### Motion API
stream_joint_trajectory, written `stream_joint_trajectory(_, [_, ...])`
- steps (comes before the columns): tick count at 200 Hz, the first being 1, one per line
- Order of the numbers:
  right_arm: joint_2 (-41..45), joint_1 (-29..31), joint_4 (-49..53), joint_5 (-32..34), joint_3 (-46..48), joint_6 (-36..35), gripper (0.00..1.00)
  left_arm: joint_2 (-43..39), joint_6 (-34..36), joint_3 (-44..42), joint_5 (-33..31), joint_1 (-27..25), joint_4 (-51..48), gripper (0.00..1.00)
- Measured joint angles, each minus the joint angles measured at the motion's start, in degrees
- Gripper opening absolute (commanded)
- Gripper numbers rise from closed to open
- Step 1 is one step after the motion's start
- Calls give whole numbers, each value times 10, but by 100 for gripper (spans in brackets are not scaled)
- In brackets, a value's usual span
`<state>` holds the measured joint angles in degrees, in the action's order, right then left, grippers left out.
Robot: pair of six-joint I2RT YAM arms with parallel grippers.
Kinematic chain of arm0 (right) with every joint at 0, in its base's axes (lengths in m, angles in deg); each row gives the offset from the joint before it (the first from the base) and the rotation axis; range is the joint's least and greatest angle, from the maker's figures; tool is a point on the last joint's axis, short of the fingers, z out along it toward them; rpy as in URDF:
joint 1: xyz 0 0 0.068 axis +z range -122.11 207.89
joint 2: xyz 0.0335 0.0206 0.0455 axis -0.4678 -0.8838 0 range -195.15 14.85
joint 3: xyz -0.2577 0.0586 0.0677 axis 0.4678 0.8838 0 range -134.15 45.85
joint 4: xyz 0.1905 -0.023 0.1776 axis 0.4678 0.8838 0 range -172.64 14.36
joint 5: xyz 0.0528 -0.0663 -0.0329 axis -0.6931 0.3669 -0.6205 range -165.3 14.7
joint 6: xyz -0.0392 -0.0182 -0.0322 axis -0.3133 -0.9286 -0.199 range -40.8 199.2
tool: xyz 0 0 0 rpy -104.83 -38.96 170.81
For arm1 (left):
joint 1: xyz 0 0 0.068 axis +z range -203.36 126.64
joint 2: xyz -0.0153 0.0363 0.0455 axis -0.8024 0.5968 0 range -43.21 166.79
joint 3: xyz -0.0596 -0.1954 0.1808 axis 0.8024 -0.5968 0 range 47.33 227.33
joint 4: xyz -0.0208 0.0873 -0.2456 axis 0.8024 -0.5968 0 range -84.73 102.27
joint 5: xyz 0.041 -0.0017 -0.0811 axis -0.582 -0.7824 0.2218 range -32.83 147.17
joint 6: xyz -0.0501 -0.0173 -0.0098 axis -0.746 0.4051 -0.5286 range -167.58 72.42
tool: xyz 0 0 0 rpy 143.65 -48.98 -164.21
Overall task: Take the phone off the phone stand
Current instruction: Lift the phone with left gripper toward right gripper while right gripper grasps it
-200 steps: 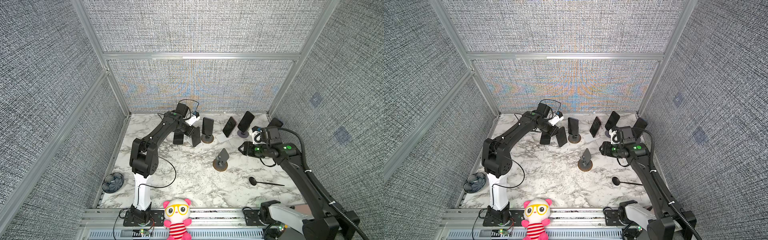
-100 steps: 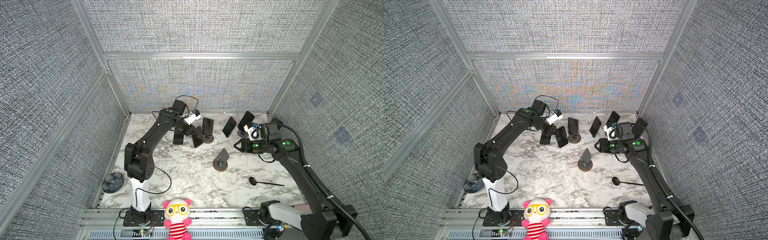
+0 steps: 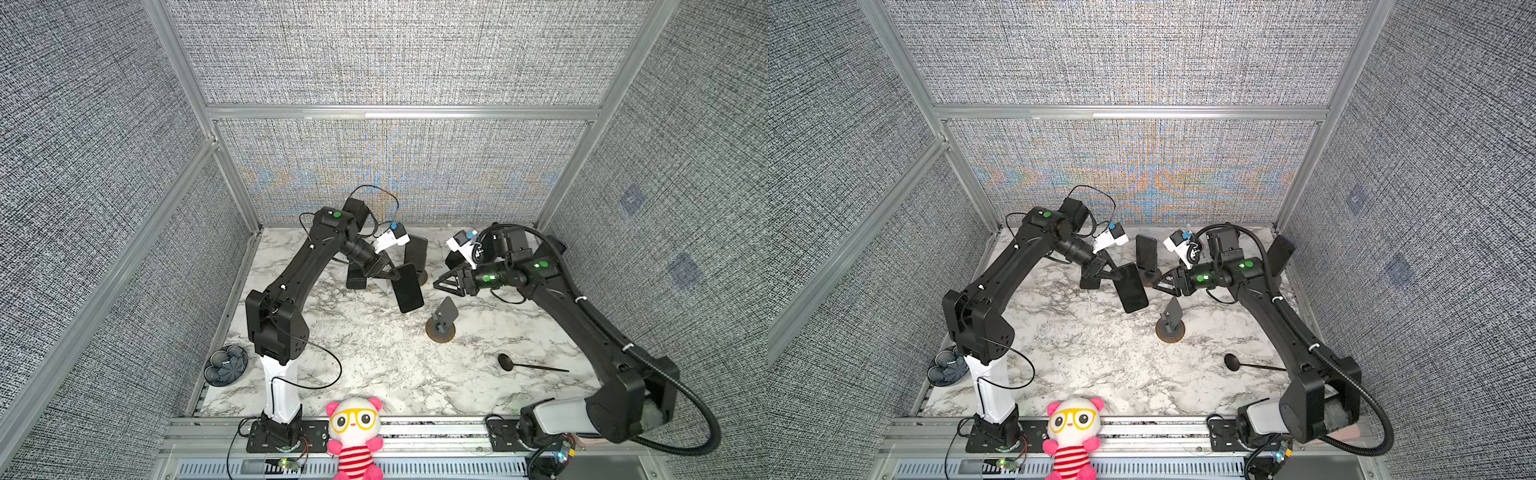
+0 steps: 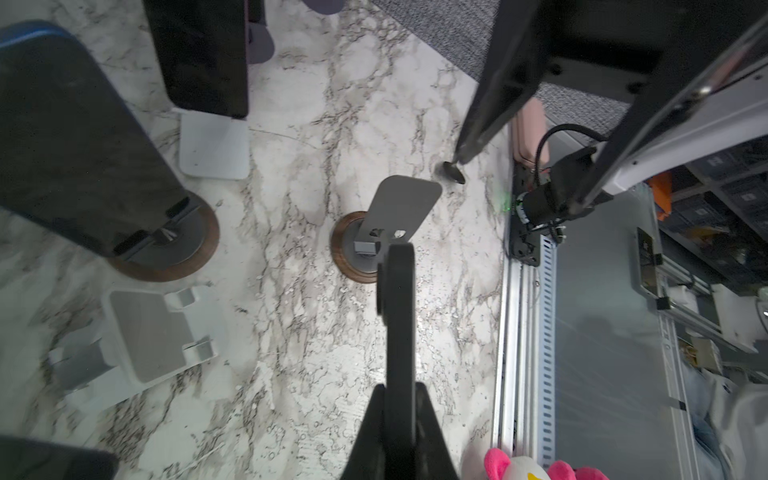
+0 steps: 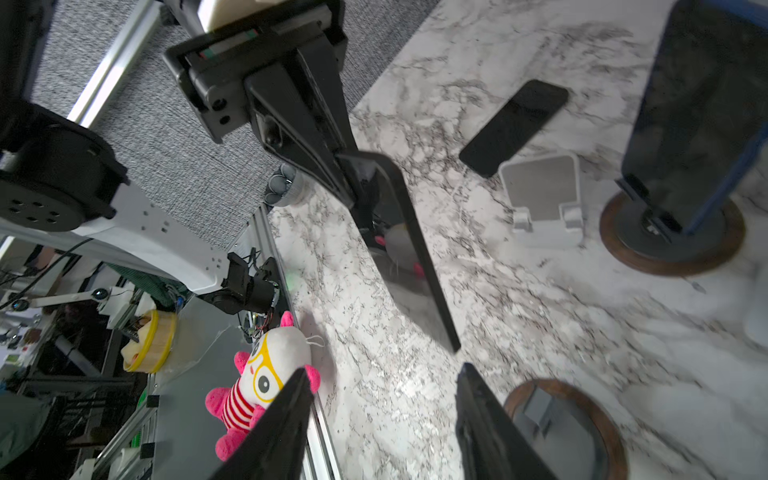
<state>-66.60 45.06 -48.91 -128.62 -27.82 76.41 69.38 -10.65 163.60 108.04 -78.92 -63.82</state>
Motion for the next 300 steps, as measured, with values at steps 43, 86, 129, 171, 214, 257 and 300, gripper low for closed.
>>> stream_joint_trajectory(43, [-43,13,-67,-74,3,-14,57,1,49,5,47,0,-36,0])
stream_joint_trajectory(86, [-64,31,-97,-105,21,-16,48,9,59,8,61,1,-34,0])
stream_joint_trajectory(129, [-84,36,-118,-119,32,-15,16,9,58,9,71,1,-28,0])
stream_joint_trajectory(171, [-78,37,-149,-120,47,-2,0,6,27,-14,88,4,-7,12])
stream_joint_trajectory(214, [-46,33,-144,-95,38,31,0,-44,-62,-109,64,2,124,87])
stream_joint_trajectory(257, [-10,-11,-157,-82,60,65,0,-152,-201,-299,53,21,345,89])
stream_joint_trajectory(300, [-8,-23,-244,-89,90,141,0,-188,-443,-455,105,14,687,84])
